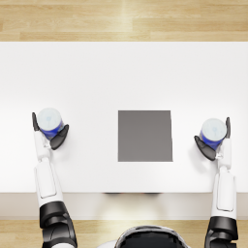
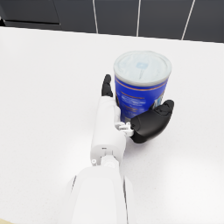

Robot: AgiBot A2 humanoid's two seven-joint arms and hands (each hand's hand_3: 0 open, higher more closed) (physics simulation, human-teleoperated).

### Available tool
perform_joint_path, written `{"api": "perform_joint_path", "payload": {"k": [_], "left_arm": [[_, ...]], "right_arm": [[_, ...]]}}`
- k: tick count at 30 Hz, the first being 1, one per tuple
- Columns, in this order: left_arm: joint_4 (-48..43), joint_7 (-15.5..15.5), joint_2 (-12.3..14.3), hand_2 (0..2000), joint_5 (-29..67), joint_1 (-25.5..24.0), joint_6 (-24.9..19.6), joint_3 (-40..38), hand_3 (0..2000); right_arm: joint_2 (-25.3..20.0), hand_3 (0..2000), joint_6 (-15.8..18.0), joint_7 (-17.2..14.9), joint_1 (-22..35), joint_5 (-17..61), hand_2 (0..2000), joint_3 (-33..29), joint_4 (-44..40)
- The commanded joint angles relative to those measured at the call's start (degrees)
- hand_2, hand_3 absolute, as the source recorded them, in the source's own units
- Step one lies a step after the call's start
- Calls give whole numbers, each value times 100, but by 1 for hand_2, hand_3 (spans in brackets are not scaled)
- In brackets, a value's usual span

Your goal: Pick up the blue can on the left and place it in the middle, then pick up the blue can on the right and place it on top of the can in the middle

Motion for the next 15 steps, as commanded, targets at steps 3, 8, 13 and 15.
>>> {"api": "perform_joint_path", "payload": {"k": [3,8,13,15], "left_arm": [[120,10,2,0,1,263,6,-5,0],[-31,36,29,2000,2,195,-239,-76,980],[-1450,5,96,2000,4,-265,-155,163,1520],[-2149,5,111,2000,4,-444,-86,468,1520]], "right_arm": [[-22,0,53,8,141,-1,0,-47,-24],[-39,980,561,-11,70,3,2000,-62,-69],[-79,1520,649,20,112,3,2000,-153,505],[-94,1520,622,26,22,3,2000,-63,1044]]}}
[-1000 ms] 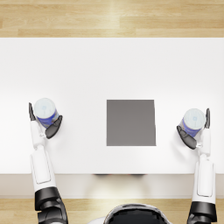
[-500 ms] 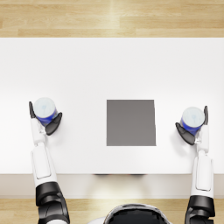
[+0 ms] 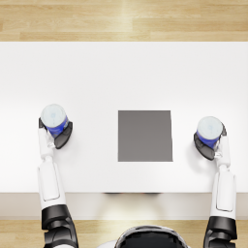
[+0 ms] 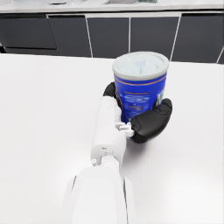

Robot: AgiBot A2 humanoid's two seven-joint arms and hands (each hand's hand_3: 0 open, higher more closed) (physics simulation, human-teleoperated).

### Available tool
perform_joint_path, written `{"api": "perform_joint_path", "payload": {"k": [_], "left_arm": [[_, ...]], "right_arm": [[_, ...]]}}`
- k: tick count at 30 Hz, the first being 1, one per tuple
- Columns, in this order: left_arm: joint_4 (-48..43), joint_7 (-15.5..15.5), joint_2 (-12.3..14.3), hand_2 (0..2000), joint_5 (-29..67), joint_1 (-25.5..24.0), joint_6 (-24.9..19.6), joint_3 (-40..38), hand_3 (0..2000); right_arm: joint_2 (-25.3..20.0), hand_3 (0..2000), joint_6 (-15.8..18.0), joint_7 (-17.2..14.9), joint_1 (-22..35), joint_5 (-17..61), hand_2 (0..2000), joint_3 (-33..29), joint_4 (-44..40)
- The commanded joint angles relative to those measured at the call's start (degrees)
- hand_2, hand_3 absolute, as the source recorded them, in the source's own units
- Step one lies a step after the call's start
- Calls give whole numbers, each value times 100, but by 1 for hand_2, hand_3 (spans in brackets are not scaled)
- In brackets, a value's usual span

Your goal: Pick up the blue can on the left and place it in the middle, then pick up the blue can on the right and place it on top of the can in the middle

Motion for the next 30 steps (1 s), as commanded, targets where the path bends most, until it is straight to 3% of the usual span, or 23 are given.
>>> {"api": "perform_joint_path", "payload": {"k": [1,9,18,23,30], "left_arm": [[-1385,0,8,2000,0,-184,21,510,1520],[-1946,4,128,2000,1,-64,-142,1582,1520],[-2105,5,328,2000,3,87,-162,2340,1520],[-1942,5,461,2000,-1189,172,-140,2918,1520],[-1016,9,769,2000,-1605,447,-110,3675,1520]], "right_arm": [[-6,1520,-1,2,-14,0,2000,104,1009],[-64,1520,44,36,-57,-2,2000,434,2296],[-134,1520,-46,38,-78,-2,2000,484,2636],[-178,1520,-5,32,8,-2,2000,600,2894],[-297,1520,-90,31,424,-2,2000,843,3000]]}}
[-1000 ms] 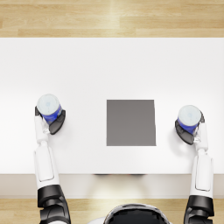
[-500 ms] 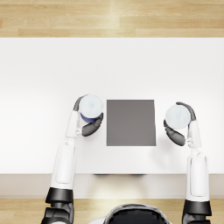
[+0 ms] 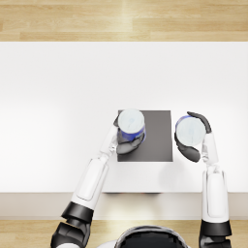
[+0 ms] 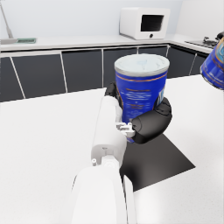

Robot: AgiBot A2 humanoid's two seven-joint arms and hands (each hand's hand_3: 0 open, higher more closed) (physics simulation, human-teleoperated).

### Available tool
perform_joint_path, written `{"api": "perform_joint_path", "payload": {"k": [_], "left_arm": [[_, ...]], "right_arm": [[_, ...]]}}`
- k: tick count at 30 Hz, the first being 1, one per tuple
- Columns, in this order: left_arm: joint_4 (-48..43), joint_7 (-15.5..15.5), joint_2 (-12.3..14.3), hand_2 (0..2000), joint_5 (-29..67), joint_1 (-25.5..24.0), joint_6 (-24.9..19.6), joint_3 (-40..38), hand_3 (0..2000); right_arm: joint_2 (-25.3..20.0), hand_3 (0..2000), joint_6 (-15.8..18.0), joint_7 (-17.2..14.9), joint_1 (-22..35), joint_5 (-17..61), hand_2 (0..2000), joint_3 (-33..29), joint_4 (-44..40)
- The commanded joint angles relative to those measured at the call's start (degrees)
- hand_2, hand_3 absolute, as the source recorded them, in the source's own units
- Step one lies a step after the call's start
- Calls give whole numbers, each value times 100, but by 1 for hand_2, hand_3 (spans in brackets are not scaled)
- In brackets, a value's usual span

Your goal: Pick up the blue can on the left and place it in the middle, then pick up the blue can on the right and place it on top of the can in the middle

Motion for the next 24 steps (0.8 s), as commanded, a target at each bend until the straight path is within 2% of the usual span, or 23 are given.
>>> {"api": "perform_joint_path", "payload": {"k": [1,3,8,11,14,18,19,20,21,22,23,24], "left_arm": [[531,-1,189,2000,-12,267,2,387,1520],[873,-1,279,2000,-28,342,3,486,1520],[1401,-1249,400,2000,-40,369,89,608,1520],[1572,-1730,436,2000,-42,336,86,607,1520],[1751,-1904,487,2000,-43,327,66,642,1520],[2208,-1976,605,2000,-44,396,39,696,1520],[2383,-1980,336,2000,-43,676,11,1581,1520],[2367,-1984,567,2000,-47,470,-6,922,1520],[2474,-1986,604,2000,-42,495,-16,894,1520],[2490,-1988,609,639,-42,473,-30,889,1193],[2444,-1983,607,0,-42,440,37,866,867],[2444,-1983,332,0,-43,654,87,1649,540]], "right_arm": [[-66,1520,21,-3,354,0,2000,131,132],[-119,1520,35,-2,533,0,2000,199,146],[-281,1520,33,-4,973,-1,2000,473,117],[-372,1520,41,-4,1157,-1,2000,648,77],[-460,1520,50,0,1296,-1,2000,892,33],[-583,1520,62,-3,1463,-1,2000,1199,-79],[-602,1520,67,-2,1476,-1,2000,1251,-93],[-627,1520,70,-3,1504,-1,2000,1298,-105],[-633,1520,75,-4,1493,0,2000,1315,-112],[-643,1520,80,-4,1488,0,2000,1352,-125],[-649,1520,84,-3,1476,0,2000,1369,-100],[-650,1520,90,-4,1451,0,2000,1392,-111]]}}
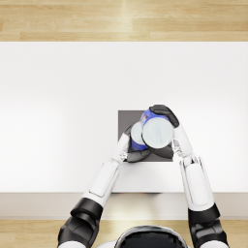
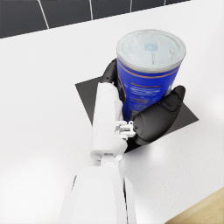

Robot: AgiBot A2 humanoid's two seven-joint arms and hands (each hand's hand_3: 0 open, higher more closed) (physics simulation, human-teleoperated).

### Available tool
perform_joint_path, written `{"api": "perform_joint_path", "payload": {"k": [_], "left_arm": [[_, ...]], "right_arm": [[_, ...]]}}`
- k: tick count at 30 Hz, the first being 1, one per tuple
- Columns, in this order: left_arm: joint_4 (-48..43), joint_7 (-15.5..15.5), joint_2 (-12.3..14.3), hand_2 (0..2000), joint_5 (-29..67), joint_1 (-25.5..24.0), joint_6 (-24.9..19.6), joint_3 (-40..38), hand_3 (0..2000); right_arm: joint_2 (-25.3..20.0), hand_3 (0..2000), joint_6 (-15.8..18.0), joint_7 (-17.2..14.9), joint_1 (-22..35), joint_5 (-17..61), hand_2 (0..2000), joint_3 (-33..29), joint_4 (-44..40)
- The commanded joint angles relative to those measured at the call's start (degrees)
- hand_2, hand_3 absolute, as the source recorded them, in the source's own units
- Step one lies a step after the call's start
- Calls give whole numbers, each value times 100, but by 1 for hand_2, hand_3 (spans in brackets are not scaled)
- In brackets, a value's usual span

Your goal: Pick up the blue can on the left and place it in the middle, then pick up the blue can on the right and place it on top of the can in the middle

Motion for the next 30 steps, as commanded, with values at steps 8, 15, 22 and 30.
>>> {"api": "perform_joint_path", "payload": {"k": [8,15,22,30], "left_arm": [[-3222,965,-877,0,-2,-1305,137,-529,0],[-5499,1895,-1157,0,-5,-1904,147,-1939,0],[-5805,1985,-1053,0,-6,-1870,148,-2564,0],[-5926,1995,-953,0,-6,-1808,148,-2795,0]], "right_arm": [[-112,1520,12,5,51,0,2000,361,-271],[-179,1520,-2007,-964,15,-1,2000,531,-406],[-200,1520,-2362,-1134,-109,-3,2000,608,-572],[-230,1520,-2432,-1148,-238,-3,2000,937,-760]]}}
